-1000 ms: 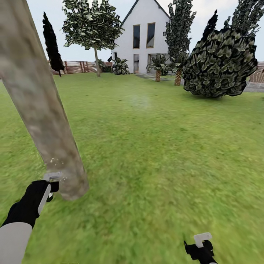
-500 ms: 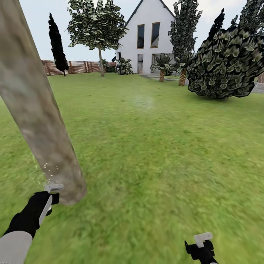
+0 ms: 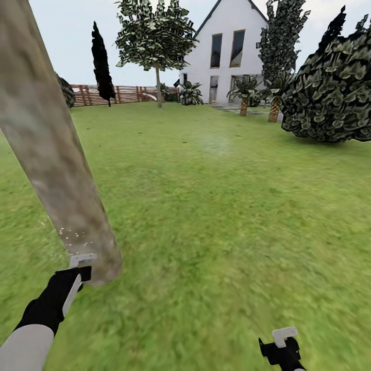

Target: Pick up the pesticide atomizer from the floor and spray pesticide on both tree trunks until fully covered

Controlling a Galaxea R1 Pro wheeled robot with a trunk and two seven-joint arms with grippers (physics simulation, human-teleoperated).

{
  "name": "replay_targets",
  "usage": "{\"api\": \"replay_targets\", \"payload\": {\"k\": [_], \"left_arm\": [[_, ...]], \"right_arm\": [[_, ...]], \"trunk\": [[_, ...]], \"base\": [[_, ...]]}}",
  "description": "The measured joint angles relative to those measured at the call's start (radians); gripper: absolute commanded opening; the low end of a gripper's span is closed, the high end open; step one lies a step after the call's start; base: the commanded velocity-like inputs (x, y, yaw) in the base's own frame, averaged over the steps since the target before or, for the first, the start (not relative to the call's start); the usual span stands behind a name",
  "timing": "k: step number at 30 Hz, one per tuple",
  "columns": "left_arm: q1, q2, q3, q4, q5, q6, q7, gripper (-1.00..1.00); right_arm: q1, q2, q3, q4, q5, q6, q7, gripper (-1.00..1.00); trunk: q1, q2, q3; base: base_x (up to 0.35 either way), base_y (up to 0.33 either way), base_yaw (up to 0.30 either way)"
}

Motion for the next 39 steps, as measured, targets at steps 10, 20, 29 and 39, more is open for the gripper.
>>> {"api": "replay_targets", "payload": {"k": [10, 20, 29, 39], "left_arm": [[0.000, -0.001, 0.000, -0.001, 0.005, -0.003, 0.001, -1.00], [0.000, -0.007, 0.000, 0.000, 0.005, -0.003, 0.000, -1.00], [0.001, -0.005, 0.000, -0.001, 0.002, -0.004, -0.001, -1.00], [0.013, -0.003, 0.001, 0.079, 0.004, -0.002, 0.001, -1.00]], "right_arm": [[0.000, 0.000, 0.000, 0.001, 0.000, 0.000, 0.000, 1.00], [0.000, -0.002, -0.001, 0.001, 0.000, 0.000, 0.000, 1.00], [0.000, 0.002, 0.000, 0.001, 0.000, 0.000, 0.000, 1.00], [0.000, 0.000, 0.000, 0.001, 0.000, 0.000, 0.000, 1.00]], "trunk": [[0.000, 0.000, 0.000], [0.000, 0.000, 0.000], [0.000, 0.000, 0.000], [0.000, 0.000, 0.000]], "base": [[0.097, -0.251, 0.263], [0.229, -0.189, 0.014], [0.226, -0.176, 0.201], [-0.039, -0.078, 0.277]]}}
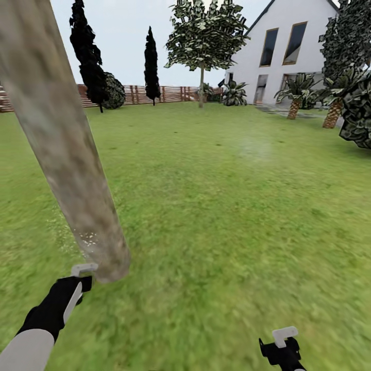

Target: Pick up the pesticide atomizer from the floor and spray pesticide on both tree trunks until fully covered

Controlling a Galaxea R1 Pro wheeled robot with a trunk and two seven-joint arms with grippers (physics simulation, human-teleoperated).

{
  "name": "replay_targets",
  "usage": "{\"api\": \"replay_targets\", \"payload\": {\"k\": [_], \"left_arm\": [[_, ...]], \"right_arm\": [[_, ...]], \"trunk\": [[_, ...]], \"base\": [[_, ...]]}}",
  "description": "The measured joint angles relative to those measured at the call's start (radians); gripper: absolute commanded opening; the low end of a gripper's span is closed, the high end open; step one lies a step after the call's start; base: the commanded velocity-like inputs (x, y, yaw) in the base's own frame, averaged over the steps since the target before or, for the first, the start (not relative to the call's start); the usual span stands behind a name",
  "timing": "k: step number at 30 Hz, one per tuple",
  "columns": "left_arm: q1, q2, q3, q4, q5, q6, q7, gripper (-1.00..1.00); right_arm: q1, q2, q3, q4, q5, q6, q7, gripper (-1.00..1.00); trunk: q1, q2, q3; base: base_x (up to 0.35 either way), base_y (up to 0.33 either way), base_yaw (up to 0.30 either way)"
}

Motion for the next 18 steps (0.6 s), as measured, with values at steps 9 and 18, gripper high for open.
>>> {"api": "replay_targets", "payload": {"k": [9, 18], "left_arm": [[0.022, -0.003, -0.003, 0.020, 0.004, -0.035, 0.000, -1.00], [0.022, -0.005, -0.001, 0.019, 0.004, -0.035, 0.000, -1.00]], "right_arm": [[0.000, 0.002, 0.001, 0.000, 0.000, 0.000, 0.000, 1.00], [0.000, 0.002, 0.001, 0.000, 0.000, 0.001, 0.001, 1.00]], "trunk": [[0.000, 0.000, 0.000], [0.000, 0.000, 0.000]], "base": [[0.153, -0.116, 0.058], [0.140, -0.243, 0.000]]}}
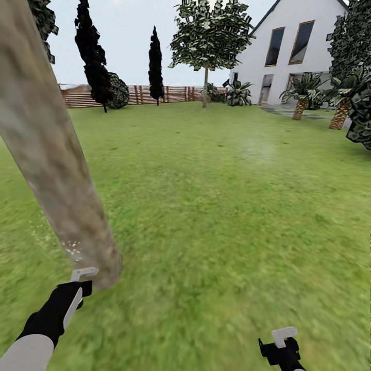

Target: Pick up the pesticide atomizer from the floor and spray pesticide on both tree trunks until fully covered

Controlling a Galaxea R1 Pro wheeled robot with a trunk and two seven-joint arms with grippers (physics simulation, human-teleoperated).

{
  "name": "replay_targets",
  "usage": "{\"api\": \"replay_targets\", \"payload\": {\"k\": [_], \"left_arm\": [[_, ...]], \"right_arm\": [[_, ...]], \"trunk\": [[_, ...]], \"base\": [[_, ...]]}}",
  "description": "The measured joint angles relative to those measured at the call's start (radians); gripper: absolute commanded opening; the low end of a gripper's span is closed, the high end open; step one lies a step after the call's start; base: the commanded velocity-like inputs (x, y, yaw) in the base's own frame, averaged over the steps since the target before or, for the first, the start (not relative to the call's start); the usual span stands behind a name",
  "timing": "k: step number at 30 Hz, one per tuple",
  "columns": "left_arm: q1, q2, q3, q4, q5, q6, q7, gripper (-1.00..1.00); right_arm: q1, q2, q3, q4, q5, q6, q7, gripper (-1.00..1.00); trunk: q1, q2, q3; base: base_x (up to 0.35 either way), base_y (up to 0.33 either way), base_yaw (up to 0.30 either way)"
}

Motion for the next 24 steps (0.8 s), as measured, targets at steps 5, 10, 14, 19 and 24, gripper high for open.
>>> {"api": "replay_targets", "payload": {"k": [5, 10, 14, 19, 24], "left_arm": [[0.000, 0.001, 0.000, 0.000, -0.001, 0.000, 0.000, -1.00], [0.000, 0.002, 0.000, 0.000, 0.000, 0.000, 0.000, -1.00], [0.000, 0.004, 0.000, 0.000, -0.002, 0.002, 0.001, -1.00], [0.000, 0.005, 0.001, 0.000, -0.002, 0.003, 0.001, -1.00], [0.000, 0.005, 0.000, 0.000, -0.001, 0.002, 0.001, -1.00]], "right_arm": [[0.000, 0.001, 0.000, 0.000, 0.000, 0.000, 0.000, 1.00], [0.000, 0.003, 0.000, 0.000, 0.000, 0.000, 0.000, 1.00], [0.000, 0.003, 0.000, 0.000, 0.000, 0.000, -0.001, 1.00], [0.000, 0.003, 0.000, 0.000, 0.000, 0.000, 0.000, 1.00], [0.000, 0.003, 0.000, 0.000, 0.000, 0.000, 0.000, 1.00]], "trunk": [[0.000, 0.000, 0.000], [0.000, 0.000, 0.000], [0.000, 0.000, 0.000], [0.000, 0.000, 0.000], [0.000, 0.000, 0.000]], "base": [[0.076, -0.264, 0.028], [0.004, -0.269, 0.256], [0.000, -0.269, 0.276], [0.089, -0.259, 0.071], [0.228, -0.197, 0.001]]}}
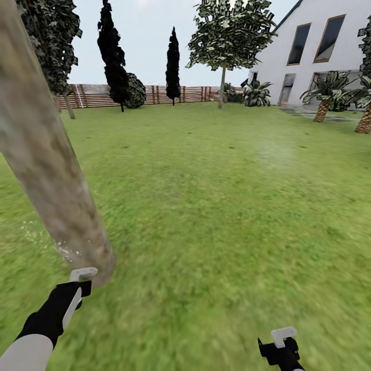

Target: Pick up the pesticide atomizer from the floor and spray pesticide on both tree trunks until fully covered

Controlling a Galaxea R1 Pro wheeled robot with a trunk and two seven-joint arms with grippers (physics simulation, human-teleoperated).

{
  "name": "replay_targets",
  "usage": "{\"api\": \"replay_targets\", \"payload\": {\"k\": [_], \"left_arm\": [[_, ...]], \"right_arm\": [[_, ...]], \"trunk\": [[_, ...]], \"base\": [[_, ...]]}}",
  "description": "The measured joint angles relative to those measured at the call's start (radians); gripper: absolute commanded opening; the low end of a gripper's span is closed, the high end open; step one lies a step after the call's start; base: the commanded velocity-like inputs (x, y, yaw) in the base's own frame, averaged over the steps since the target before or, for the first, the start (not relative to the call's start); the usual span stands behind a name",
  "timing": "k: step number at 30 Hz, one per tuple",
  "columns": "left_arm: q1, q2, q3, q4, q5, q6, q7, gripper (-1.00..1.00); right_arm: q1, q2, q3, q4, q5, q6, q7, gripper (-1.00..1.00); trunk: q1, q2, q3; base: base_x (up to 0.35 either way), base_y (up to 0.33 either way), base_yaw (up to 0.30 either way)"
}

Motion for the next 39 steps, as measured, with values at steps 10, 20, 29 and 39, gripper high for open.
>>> {"api": "replay_targets", "payload": {"k": [10, 20, 29, 39], "left_arm": [[0.000, 0.003, 0.001, -0.001, -0.001, 0.001, -0.001, -1.00], [-0.010, -0.006, -0.006, -0.087, -0.003, 0.020, -0.005, -1.00], [-0.131, 0.011, -0.012, -0.279, 0.002, 0.235, -0.025, -1.00], [-0.154, 0.148, -0.017, -0.297, -0.002, 0.331, -0.189, -1.00]], "right_arm": [[0.000, 0.000, 0.000, 0.000, 0.000, 0.000, 0.000, 1.00], [0.000, 0.000, 0.000, 0.000, 0.000, 0.000, 0.000, 1.00], [0.000, -0.002, 0.000, 0.000, 0.000, 0.000, 0.000, 1.00], [0.000, -0.003, 0.000, 0.000, 0.000, 0.000, 0.000, 1.00]], "trunk": [[0.000, 0.000, 0.000], [0.000, 0.000, 0.000], [0.000, 0.000, 0.000], [0.000, 0.000, 0.000]], "base": [[0.172, -0.217, 0.184], [-0.086, -0.111, 0.276], [0.000, 0.000, 0.079], [0.000, 0.000, 0.000]]}}
